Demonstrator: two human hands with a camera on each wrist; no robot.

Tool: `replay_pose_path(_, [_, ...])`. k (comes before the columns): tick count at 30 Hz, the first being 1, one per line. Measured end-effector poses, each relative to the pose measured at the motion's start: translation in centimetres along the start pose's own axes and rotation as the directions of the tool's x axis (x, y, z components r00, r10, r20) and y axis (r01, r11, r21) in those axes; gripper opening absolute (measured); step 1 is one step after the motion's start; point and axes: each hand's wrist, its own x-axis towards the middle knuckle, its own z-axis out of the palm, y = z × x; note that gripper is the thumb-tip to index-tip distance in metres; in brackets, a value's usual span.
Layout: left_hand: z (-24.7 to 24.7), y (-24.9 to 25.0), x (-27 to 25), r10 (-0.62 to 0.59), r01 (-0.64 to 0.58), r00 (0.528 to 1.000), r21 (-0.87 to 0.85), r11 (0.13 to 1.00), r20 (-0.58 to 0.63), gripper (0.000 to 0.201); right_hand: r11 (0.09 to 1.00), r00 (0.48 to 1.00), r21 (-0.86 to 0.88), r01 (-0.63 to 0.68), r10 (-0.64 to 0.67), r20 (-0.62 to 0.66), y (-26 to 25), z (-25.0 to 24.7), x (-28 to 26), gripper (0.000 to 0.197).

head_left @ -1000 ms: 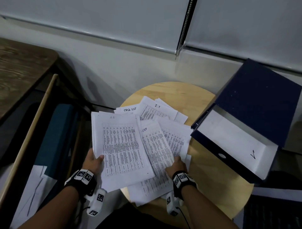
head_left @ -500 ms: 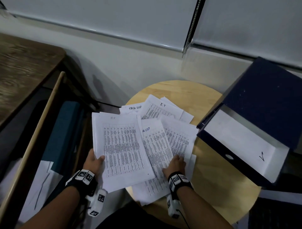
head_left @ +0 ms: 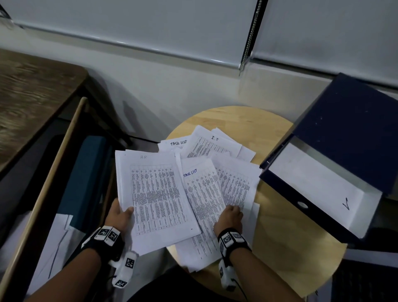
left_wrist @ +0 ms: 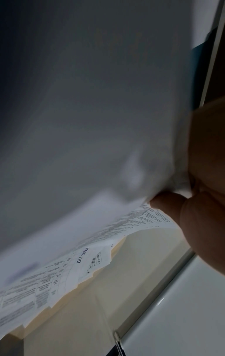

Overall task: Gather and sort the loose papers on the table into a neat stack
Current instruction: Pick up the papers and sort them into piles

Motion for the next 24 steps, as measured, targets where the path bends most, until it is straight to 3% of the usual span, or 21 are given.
replay_pose_path(5, [-0.3, -1.3, 0.8, -0.021, 0.021, 1.000, -0.035, 0.999, 0.007, 0.023, 0.986, 0.998, 0.159, 0.038, -0.045, 0.035, 0.4, -0.8, -0.5, 0.058])
replay_pose_path(7, [-0.2, -0.8, 0.3, -0.017, 0.017, 1.000, -0.059, 0.998, 0.001, 0.024, 0.977, 0.991, 0.212, 0.029, -0.055, 0.119, 0.8, -2.4, -0.4, 0.053])
replay_pose_path(9, [0.0, -0.5, 0.1, -0.014, 0.013, 1.000, -0.080, 0.997, -0.013, 0.025, 0.971, 0.990, 0.234, 0.051, -0.081, 0.119, 1.2, -5.0, -0.4, 0.043])
replay_pose_path(15, [0.6, 0.2, 0.1, 0.023, -0.026, 0.999, -0.064, 0.998, -0.048, 0.036, 0.910, 0.977, 0.377, 0.172, -0.110, -0.180, 0.0, -15.5, 0.0, 0.037])
replay_pose_path(19, [1.6, -1.5, 2.3, 0.025, -0.025, 1.000, -0.175, 0.984, -0.002, 0.040, 0.672, 0.912, 0.649, 0.357, -0.102, -0.396, -1.8, -20.9, -1.1, 0.027])
replay_pose_path(21, [2.3, -1.2, 2.6, 0.041, -0.025, 0.997, -0.249, 0.968, 0.061, 0.039, 0.549, 0.933, 0.759, 0.350, -0.134, -0.333, -2.7, -21.2, -1.5, 0.027])
replay_pose_path(23, [2.6, 2.8, -0.5, 0.079, -0.044, 0.991, -0.302, 0.952, 0.104, 0.036, 0.532, 0.958, 0.797, 0.285, -0.193, -0.214, -3.3, -19.9, -1.6, 0.034])
replay_pose_path(24, [2.8, 4.2, -1.4, 0.104, -0.054, 0.986, -0.334, 0.941, 0.133, 0.038, 0.568, 0.963, 0.781, 0.258, -0.220, -0.159, -3.3, -18.6, -1.6, 0.039])
